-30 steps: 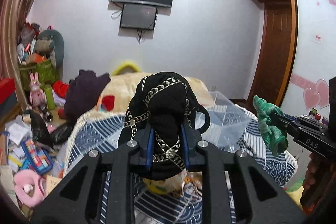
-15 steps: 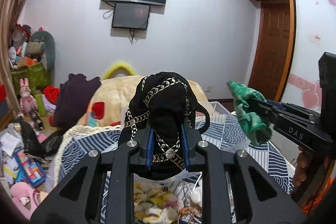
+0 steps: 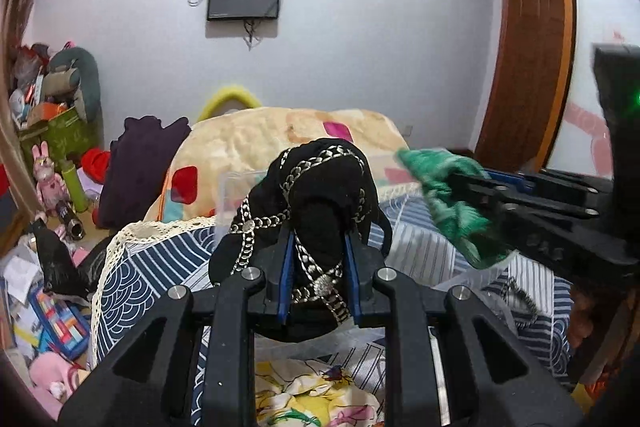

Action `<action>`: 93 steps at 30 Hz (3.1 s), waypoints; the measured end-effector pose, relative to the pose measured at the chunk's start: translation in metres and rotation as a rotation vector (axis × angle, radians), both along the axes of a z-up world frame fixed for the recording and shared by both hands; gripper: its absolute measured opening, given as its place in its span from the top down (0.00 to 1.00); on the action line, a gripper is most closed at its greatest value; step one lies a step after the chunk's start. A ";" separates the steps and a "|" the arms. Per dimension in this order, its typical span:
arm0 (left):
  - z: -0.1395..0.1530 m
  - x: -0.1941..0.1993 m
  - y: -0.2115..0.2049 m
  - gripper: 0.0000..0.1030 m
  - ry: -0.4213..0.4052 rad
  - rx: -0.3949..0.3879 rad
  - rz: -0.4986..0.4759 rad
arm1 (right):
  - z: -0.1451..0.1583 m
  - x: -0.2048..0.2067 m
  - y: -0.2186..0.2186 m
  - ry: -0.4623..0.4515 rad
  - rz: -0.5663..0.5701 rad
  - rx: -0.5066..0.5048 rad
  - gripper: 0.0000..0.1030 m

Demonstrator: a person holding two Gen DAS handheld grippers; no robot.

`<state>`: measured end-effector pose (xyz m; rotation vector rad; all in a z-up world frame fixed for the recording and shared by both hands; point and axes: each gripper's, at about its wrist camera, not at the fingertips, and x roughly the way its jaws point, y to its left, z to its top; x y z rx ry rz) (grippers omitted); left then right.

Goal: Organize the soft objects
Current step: 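Carry the hat into the clear box with the left tool while the right tool drops the glove in, then grasp the floral scrunchie with the left tool while the right tool grasps the clear plastic bag, then lower the scrunchie into the box with the left tool while the right tool drops the bag in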

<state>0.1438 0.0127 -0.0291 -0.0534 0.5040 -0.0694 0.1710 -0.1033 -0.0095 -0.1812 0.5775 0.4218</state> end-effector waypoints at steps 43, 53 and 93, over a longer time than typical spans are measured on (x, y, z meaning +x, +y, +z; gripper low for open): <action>0.009 -0.074 0.014 0.24 0.001 0.013 -0.019 | 0.013 -0.075 -0.025 -0.107 0.072 0.034 0.41; -0.031 -0.074 0.023 0.17 0.087 -0.012 -0.011 | -0.035 -0.080 -0.029 0.016 0.059 0.012 0.40; -0.006 -0.094 0.013 0.85 0.009 -0.070 -0.095 | -0.020 -0.107 -0.057 -0.029 0.043 0.098 0.88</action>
